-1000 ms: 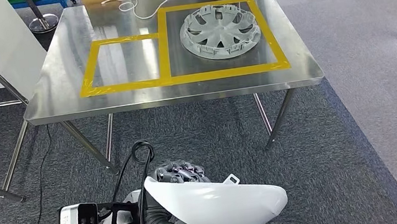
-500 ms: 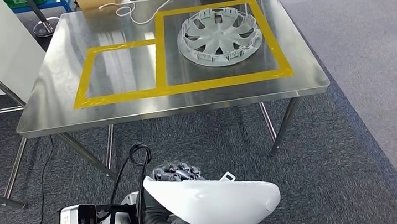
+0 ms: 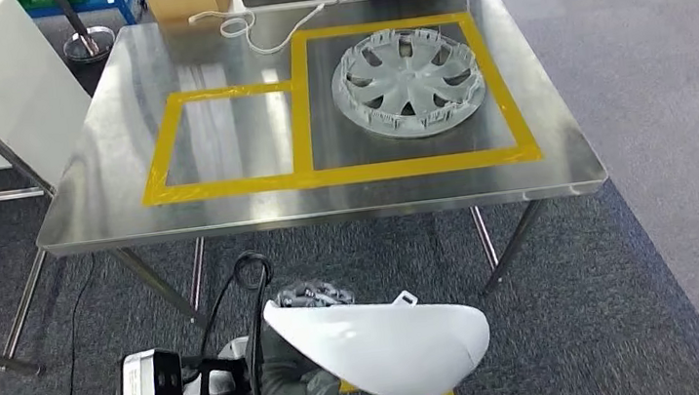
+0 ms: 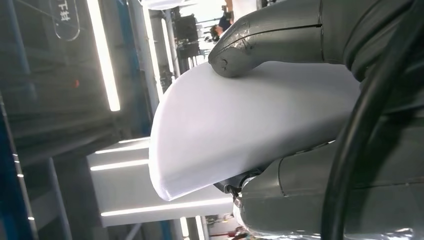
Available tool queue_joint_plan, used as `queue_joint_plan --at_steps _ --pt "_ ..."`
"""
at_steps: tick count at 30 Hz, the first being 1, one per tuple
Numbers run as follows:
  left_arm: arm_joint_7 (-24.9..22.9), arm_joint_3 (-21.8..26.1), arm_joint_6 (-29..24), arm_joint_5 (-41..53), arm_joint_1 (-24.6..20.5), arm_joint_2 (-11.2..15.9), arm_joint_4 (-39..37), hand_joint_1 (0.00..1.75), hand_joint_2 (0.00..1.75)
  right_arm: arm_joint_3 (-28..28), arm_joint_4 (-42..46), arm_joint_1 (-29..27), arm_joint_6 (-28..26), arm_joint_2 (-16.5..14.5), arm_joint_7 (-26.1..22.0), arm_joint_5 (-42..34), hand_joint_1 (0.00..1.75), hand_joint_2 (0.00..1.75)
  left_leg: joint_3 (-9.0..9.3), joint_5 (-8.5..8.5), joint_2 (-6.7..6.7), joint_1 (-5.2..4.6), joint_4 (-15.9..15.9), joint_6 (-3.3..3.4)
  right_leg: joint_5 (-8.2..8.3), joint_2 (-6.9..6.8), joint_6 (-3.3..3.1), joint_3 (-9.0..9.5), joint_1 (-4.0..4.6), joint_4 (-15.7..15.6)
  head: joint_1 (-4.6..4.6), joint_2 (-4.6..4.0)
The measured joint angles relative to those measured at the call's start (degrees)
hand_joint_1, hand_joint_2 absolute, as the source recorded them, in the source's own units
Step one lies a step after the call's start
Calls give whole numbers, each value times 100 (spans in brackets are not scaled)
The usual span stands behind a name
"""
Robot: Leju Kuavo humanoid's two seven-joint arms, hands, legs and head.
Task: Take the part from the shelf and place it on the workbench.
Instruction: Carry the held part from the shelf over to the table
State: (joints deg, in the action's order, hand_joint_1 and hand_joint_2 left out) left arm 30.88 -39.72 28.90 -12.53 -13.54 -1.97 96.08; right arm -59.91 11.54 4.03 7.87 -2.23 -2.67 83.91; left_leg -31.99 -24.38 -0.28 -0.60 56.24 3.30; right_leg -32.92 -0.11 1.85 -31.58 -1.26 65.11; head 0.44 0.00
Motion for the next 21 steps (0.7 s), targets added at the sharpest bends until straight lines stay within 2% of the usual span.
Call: queue_joint_plan --at_steps 1,2,3,4,6,8,10,12,14,17,18,19,20,21 --pt "-1 -1 0 2 3 -4 -6 175 175 0 1 2 -8 4 -12 1 0 0 23 -27 -1 -1 3 8 -143 4 25 -228 -2 326 3 0" --pt "-1 -1 -1 4 10 -7 -12 175 175 0 1 2 -17 10 -25 1 0 0 45 -60 -7 -2 11 7 -220 4 52 -449 -5 591 3 0" --pt "-1 -2 -3 7 19 -8 -16 175 175 0 2 -3 -28 19 -39 2 0 0 75 -100 -16 -1 23 -1 -196 4 66 -605 -8 710 3 0" --pt "-1 -2 -5 10 23 -10 -19 175 175 0 3 -9 -37 29 -49 2 0 0 114 -145 -27 3 38 -12 -50 3 72 -666 -13 635 4 0" --pt "0 -2 -7 14 23 -14 -19 175 175 0 3 -24 -46 49 -58 2 0 0 206 -252 -40 12 71 -54 484 2 68 -544 -29 21 6 0" --pt "0 -2 -8 16 21 -16 -24 175 175 0 3 -26 -49 57 -61 2 0 0 258 -351 -41 -1 110 -118 754 6 17 -413 -10 -518 4 0" --pt "1 -4 -10 18 18 -17 -30 175 175 0 4 -17 -50 57 -64 1 0 0 283 -401 -39 -19 146 -184 738 13 -90 -396 18 -637 -12 0" --pt "2 -6 -11 20 15 -17 -30 175 175 1 4 -17 -52 54 -66 1 0 0 291 -437 -34 -14 226 -239 747 16 -184 -332 4 -644 -23 0" --pt "4 -6 -11 28 0 -17 -30 175 175 2 4 -19 -62 49 -73 1 0 0 101 -558 -19 10 631 -309 707 12 -252 -237 -11 -665 -47 1" --pt "5 -8 -9 57 -9 -17 -34 175 175 2 4 -17 -75 49 -109 1 0 0 -549 -943 -6 65 1672 -385 622 11 -287 -144 -4 -673 -69 0" --pt "4 -9 -6 63 -8 -17 -38 175 175 2 4 -15 -76 49 -127 1 0 0 -702 -974 -6 73 1835 -385 588 13 -286 -108 -1 -670 -73 0" --pt "3 -10 -3 65 -10 -17 -42 175 175 2 4 -13 -76 47 -146 1 0 0 -761 -881 -6 76 1803 -373 553 15 -281 -62 3 -668 -72 0" --pt "2 -11 0 67 -16 -17 -46 175 175 3 4 -11 -76 42 -167 0 0 0 -718 -666 -6 71 1566 -345 517 15 -276 -8 9 -668 -73 0" --pt "1 -14 2 68 -27 -17 -49 175 175 3 4 -9 -75 32 -189 0 0 0 -596 -378 -3 60 1179 -299 480 15 -269 51 17 -671 -73 0"
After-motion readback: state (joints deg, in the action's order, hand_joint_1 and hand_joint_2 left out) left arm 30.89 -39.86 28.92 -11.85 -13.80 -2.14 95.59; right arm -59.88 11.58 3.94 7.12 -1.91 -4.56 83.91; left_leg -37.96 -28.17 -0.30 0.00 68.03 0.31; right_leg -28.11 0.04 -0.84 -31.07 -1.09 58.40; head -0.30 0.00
